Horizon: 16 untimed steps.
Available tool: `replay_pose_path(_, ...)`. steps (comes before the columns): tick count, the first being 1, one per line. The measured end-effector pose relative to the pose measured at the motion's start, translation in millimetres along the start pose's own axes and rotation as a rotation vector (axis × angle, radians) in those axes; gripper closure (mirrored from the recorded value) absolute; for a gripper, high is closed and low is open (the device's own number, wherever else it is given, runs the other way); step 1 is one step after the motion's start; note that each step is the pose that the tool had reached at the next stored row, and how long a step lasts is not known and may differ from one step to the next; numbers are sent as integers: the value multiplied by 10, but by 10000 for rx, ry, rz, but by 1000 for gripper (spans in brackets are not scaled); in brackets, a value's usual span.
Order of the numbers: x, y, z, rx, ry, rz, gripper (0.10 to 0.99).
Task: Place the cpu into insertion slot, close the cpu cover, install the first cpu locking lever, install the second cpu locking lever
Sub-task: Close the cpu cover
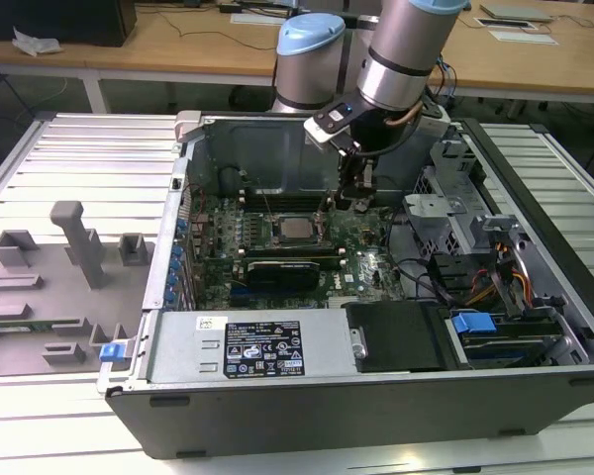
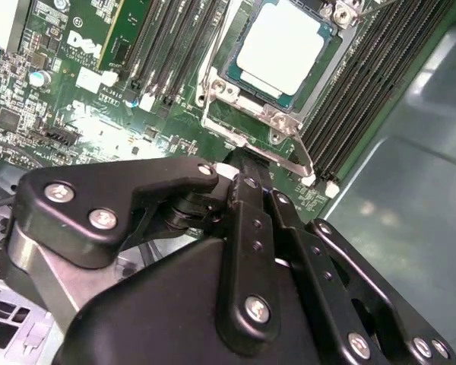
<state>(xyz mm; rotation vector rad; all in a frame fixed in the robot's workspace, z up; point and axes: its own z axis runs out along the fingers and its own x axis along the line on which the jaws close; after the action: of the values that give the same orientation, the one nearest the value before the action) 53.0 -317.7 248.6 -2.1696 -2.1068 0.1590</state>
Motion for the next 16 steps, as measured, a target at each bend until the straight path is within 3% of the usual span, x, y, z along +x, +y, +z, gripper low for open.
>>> replay_pose_path(2, 0, 0, 1, 15, 1, -1, 980)
replay_pose_path(8, -3, -87, 14, -42, 3, -2, 980)
replay_pose_path(16, -7, -253, 40, -204, 7, -3, 980)
